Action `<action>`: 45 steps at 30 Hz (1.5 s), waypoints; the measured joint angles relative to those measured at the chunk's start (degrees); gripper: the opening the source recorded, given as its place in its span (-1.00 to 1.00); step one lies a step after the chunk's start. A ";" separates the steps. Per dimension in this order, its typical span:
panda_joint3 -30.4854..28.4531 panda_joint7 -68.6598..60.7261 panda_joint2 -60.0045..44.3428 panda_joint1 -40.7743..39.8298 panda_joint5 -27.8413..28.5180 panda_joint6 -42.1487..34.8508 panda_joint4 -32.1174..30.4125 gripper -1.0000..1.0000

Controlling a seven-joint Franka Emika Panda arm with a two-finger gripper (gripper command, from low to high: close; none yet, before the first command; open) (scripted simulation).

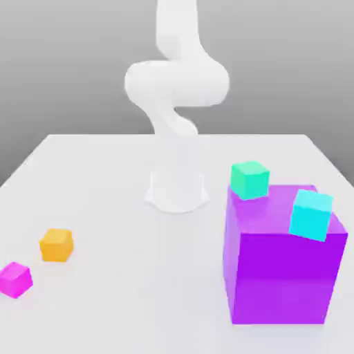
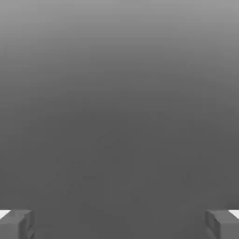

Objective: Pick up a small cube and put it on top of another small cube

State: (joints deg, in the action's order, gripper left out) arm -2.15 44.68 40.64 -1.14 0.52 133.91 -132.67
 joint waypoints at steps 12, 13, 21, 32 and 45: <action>-12.45 -8.13 -24.91 -5.36 -0.94 10.36 -4.30 0.00; -13.48 -9.11 -26.99 -5.86 -1.46 11.20 -4.65 0.00; -19.02 -19.15 -44.21 -12.92 -8.66 17.76 -7.39 0.00; -11.48 -32.29 -66.65 -25.35 -21.82 29.67 -6.58 -1.00; -16.28 -24.72 -55.41 -19.17 -13.51 20.78 -8.60 -1.00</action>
State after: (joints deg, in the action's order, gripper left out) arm -18.43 19.96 -14.78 -20.31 -12.99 154.69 -141.27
